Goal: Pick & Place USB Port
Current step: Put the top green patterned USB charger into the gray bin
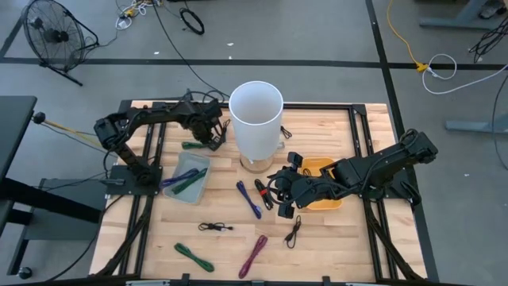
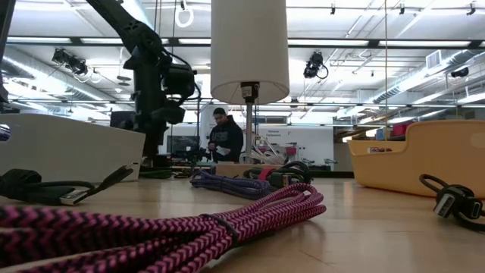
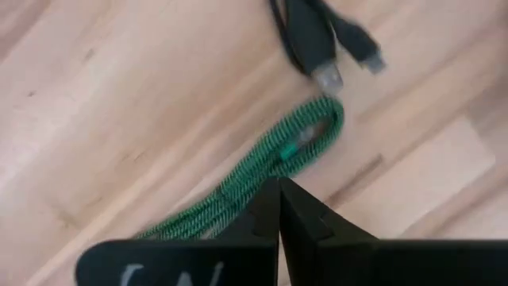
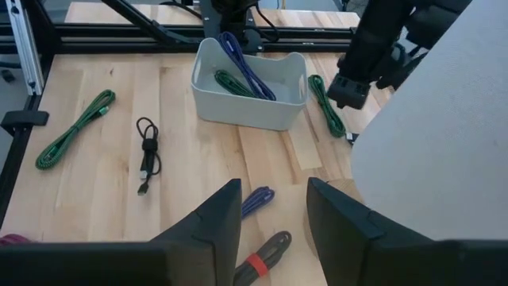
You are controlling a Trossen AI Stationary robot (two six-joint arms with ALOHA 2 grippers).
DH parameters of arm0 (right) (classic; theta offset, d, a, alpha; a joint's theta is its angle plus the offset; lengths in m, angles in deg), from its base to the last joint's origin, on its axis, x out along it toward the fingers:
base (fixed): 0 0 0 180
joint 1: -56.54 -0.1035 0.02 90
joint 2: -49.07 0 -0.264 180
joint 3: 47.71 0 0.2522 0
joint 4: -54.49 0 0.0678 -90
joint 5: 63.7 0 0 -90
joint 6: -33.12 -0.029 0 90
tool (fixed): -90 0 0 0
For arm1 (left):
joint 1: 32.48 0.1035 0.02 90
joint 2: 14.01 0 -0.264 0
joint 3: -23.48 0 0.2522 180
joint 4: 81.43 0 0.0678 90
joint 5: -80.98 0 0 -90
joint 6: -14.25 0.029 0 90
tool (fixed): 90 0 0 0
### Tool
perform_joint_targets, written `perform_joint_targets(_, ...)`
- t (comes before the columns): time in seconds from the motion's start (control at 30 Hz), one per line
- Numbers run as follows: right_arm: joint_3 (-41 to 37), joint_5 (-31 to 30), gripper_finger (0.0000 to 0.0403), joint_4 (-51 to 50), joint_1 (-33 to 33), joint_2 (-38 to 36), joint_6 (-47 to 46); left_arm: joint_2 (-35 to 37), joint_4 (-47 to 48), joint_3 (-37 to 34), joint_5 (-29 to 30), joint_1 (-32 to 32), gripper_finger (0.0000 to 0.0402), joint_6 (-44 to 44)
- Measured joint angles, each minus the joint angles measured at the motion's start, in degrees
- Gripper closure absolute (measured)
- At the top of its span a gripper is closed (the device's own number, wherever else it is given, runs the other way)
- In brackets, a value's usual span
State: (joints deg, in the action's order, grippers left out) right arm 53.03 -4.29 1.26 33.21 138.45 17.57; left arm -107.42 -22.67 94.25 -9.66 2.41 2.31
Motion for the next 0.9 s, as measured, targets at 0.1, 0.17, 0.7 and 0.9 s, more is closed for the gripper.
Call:
perform_joint_targets(0.1,0.0,0.0,0.0256,0.0,0.0,0.0,0.0,0.0,1.8,-0.2,3.2,-1.4,0.0389,2.5)
perform_joint_targets(0.17,0.0,0.0,0.0256,0.0,0.0,0.0,-0.1,0.0,2.1,-0.3,3.8,-2.2,0.0377,3.9)
perform_joint_targets(0.7,0.0,0.0,0.0256,0.0,0.0,0.0,-0.2,0.0,-1.9,-0.3,3.8,-4.8,0.0226,4.9)
perform_joint_targets(0.9,0.0,0.0,0.0256,0.0,0.0,0.0,-0.2,0.0,-6.1,-0.3,4.1,-6.2,0.0210,5.2)
